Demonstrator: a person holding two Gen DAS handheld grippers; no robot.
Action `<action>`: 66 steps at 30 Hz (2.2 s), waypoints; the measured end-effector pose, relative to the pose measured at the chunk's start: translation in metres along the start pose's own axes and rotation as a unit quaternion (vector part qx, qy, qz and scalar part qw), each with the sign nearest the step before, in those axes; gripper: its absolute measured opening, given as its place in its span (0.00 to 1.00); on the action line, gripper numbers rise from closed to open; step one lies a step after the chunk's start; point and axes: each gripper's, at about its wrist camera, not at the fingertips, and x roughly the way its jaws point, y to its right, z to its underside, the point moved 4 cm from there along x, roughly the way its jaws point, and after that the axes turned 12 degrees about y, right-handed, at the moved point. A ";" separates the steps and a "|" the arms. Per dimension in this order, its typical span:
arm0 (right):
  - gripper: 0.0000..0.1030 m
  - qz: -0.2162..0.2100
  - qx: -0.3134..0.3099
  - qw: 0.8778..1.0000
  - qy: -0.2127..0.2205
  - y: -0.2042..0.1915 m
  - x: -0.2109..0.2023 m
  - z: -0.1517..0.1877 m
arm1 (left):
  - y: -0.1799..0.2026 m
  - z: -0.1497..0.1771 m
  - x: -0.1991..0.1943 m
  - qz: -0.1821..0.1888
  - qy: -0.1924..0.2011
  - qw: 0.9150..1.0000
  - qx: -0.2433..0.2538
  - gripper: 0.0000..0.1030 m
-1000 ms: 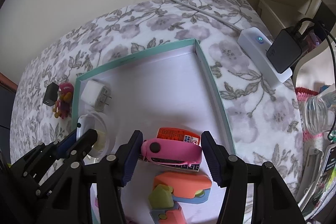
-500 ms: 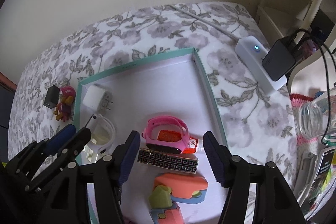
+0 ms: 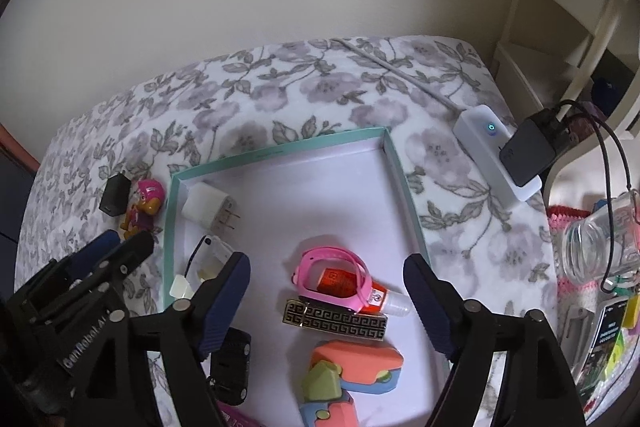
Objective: Organize rigid objects
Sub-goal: 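Release the smartwatch with the left tool while the right tool releases the watch band in the tray, then move both tools back to the charger block and toy figure beside the tray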
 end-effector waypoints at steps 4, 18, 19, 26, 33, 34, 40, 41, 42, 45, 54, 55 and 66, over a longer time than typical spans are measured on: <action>0.82 -0.002 -0.002 1.000 0.002 -0.006 0.002 0.001 | -0.015 -0.002 0.003 -0.014 -0.003 1.000 -0.023 0.69; 0.98 0.000 -0.013 1.000 0.004 -0.016 0.005 0.003 | -0.065 -0.004 0.006 -0.060 -0.005 0.995 -0.075 0.86; 0.98 -0.003 -0.015 1.000 0.003 -0.019 0.006 0.003 | -0.069 -0.005 0.007 -0.064 -0.005 0.995 -0.078 0.91; 0.99 -0.019 -0.034 0.999 0.008 -0.044 0.010 0.004 | -0.110 -0.012 0.001 -0.079 0.014 0.990 -0.120 0.96; 0.99 -0.038 -0.047 0.998 0.023 -0.073 0.014 0.000 | -0.156 -0.014 -0.002 -0.089 0.018 0.982 -0.168 0.96; 0.99 -0.042 -0.045 0.998 0.026 -0.077 0.015 -0.002 | -0.164 -0.015 -0.001 -0.091 0.017 0.980 -0.176 0.96; 0.99 -0.079 -0.048 0.995 0.038 -0.110 0.025 -0.007 | -0.190 -0.017 0.006 -0.087 0.007 0.977 -0.195 0.96; 0.99 -0.082 -0.052 0.995 0.039 -0.116 0.028 -0.008 | -0.193 -0.018 0.009 -0.088 0.003 0.977 -0.196 0.96; 0.98 -0.085 -0.055 0.994 0.038 -0.122 0.030 -0.008 | -0.196 -0.019 0.010 -0.087 0.001 0.976 -0.198 0.96; 0.98 -0.102 -0.056 0.993 0.029 -0.141 0.042 -0.012 | -0.204 -0.022 0.017 -0.077 -0.001 0.975 -0.206 0.96; 0.88 -0.118 -0.111 0.987 0.016 -0.199 0.073 -0.024 | -0.210 -0.026 0.048 -0.060 -0.015 0.978 -0.200 0.96; 0.87 -0.122 -0.117 0.985 0.013 -0.203 0.077 -0.023 | -0.211 -0.026 0.052 -0.057 -0.017 0.978 -0.200 0.96; 0.80 -0.129 -0.126 0.983 -0.023 -0.217 0.114 -0.011 | -0.210 -0.029 0.077 -0.038 -0.026 0.982 -0.184 0.95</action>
